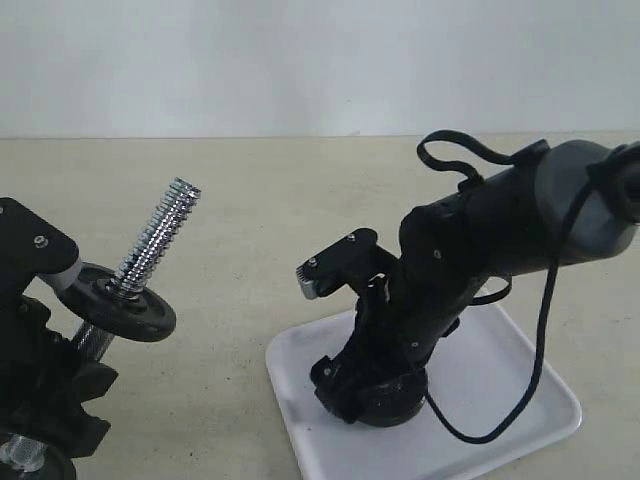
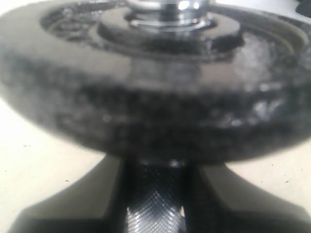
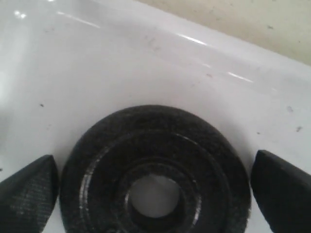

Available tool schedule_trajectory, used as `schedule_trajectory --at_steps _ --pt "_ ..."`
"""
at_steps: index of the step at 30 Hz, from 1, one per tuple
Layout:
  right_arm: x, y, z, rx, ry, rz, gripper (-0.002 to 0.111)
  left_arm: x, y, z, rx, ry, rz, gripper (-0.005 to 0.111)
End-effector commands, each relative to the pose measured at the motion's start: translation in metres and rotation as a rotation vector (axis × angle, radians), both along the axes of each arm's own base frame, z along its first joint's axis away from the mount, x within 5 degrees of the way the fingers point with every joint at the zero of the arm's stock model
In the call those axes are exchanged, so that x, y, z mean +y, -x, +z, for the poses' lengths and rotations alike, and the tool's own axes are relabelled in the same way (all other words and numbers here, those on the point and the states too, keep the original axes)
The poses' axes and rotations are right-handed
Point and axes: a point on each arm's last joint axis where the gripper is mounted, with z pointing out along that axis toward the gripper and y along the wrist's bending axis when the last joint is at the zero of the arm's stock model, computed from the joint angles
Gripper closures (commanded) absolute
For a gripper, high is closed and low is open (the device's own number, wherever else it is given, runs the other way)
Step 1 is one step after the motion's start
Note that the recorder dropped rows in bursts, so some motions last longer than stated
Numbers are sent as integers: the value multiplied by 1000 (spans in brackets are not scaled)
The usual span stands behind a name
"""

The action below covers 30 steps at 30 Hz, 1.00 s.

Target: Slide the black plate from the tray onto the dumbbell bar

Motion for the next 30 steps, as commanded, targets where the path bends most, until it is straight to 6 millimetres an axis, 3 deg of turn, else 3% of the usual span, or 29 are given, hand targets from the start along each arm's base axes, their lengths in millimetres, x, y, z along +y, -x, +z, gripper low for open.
schedule_trajectory --at_steps 1,11,30 --pt "-2 33 -37 219 153 -32 3 -19 -20 40 -337 258 -27 102" --pt "-20 34 -36 214 362 -37 3 -18 -19 39 -329 252 -26 102" --pt "-17 37 -36 252 331 -90 3 -18 -19 38 -321 247 -25 102"
